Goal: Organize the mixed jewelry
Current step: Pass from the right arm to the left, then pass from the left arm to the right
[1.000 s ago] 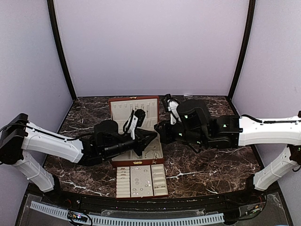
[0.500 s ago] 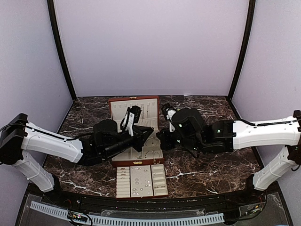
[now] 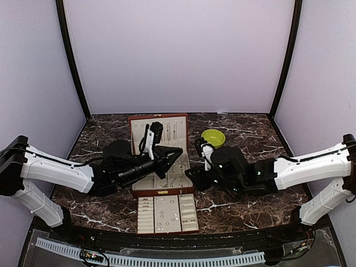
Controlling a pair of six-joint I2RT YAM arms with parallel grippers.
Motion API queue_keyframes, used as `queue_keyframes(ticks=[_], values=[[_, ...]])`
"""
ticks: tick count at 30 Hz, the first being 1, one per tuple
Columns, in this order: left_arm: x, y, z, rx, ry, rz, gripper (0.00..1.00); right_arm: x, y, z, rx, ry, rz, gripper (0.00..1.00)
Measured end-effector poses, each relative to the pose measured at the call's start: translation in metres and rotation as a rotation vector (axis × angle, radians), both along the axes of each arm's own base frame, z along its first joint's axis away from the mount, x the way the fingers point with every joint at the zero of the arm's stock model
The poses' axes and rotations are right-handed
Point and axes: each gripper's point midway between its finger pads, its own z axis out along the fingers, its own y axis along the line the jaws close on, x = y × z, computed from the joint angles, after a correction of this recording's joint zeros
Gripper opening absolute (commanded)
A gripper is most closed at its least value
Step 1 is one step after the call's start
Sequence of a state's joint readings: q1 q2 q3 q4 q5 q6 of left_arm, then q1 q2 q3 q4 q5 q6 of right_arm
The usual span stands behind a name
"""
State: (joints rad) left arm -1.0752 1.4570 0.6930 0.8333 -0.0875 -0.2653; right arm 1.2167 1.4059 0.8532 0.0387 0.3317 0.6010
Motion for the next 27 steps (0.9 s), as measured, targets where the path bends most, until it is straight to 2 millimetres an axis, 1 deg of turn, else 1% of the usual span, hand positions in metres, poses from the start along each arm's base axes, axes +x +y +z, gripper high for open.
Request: queue_keyframes(ticks=[3,4,6,12,16,21,24,27], values=[[-0.007,-0.004,0.001,-0.002,-0.007,-0.047,0.0,-0.005,-0.002,-0.008,0.028,-0.018,0.031,0.36],[-0.009,-0.005,0.002,0.0,-0.01,-0.06,0.0,-0.006,-0.001,-0.007,0.045,-0.03,0.042,0.39],[-0.012,-0.007,0.002,0.002,-0.014,-0.084,0.0,-0.009,0.001,0.0,0.088,-0.052,0.066,0.42],[-0.022,-0.007,0.009,0.0,-0.03,-0.136,0.0,-0.02,0.002,0.029,0.24,-0.101,0.138,0.4],[-0.03,-0.006,0.014,0.009,-0.045,-0.169,0.0,-0.028,0.0,0.042,0.333,-0.097,0.227,0.4],[-0.039,-0.006,0.012,0.084,-0.071,-0.22,0.0,-0.031,-0.002,0.055,0.415,-0.087,0.305,0.38],[-0.04,-0.004,0.011,0.14,-0.09,-0.227,0.0,-0.034,-0.005,0.066,0.453,-0.093,0.332,0.32],[-0.038,0.001,0.011,0.189,-0.107,-0.211,0.0,-0.034,-0.01,0.074,0.47,-0.11,0.32,0.32]])
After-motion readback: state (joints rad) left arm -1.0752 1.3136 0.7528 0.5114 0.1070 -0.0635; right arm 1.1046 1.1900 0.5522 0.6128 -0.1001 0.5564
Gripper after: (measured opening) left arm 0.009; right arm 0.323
